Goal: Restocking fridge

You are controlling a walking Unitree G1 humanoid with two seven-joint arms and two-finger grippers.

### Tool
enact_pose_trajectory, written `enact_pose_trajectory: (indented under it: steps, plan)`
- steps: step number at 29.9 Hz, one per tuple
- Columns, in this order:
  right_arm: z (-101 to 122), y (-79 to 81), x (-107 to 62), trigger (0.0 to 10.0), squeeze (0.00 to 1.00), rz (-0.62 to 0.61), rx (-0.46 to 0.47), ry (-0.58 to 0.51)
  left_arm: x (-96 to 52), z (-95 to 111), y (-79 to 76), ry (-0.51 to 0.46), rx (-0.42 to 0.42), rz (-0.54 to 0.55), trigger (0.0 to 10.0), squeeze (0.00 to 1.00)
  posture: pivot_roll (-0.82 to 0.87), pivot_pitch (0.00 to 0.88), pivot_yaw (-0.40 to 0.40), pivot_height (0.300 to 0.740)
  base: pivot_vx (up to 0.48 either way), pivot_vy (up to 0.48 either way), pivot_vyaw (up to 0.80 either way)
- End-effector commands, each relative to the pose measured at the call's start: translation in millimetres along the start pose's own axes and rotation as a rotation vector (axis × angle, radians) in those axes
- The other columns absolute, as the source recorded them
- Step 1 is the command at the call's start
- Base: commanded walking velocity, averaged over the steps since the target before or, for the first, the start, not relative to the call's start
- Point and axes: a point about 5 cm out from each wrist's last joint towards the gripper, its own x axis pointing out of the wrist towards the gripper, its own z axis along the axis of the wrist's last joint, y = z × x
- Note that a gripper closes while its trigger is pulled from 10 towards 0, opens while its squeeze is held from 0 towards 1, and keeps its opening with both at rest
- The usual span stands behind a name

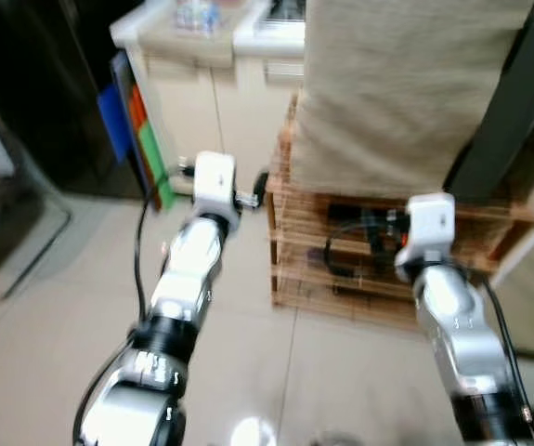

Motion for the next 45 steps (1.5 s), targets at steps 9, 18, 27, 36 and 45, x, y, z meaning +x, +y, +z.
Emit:
enact_pose_trajectory:
  steps: [9, 18, 27, 36, 45]
  plan:
    - [5, 0.2, -1.5, 10.0, 0.0, 0.017, 0.033, -0.016, -4.1, -9, 21.7, 0.049, 0.001, 0.082, 10.0, 0.0, -0.18, 0.0, 0.022, 0.74, 0.267, 0.351, -0.18]
    - [4, -15.1, -14.2, 10.0, 0.0, -0.083, 0.065, -0.044, -8.3, -11, 34.0, 0.06, 0.031, 0.05, 10.0, 0.0, -0.18, 0.004, 0.08, 0.74, 0.0, 0.424, -0.78]
    - [-8, -14.0, -17.6, 10.0, 0.0, -0.131, 0.072, -0.012, -11.1, -13, 22.8, 0.058, 0.076, -0.036, 10.0, 0.0, -0.16, 0.0, 0.106, 0.74, 0.0, 0.373, -0.44]
    - [-5, -15.3, -13.2, 10.0, 0.0, -0.167, 0.086, -0.051, -28.0, -3, 7.5, -0.054, 0.022, -0.1, 10.0, 0.0, -0.13, 0.0, 0.109, 0.74, 0.191, 0.0, 0.0]
    - [9, -14.5, -6.7, 10.0, 0.0, -0.154, 0.075, -0.127, -27.1, 13, 14.8, -0.152, -0.083, -0.034, 10.0, 0.0, -0.14, 0.0, 0.09, 0.74, 0.46, 0.0, 0.0]
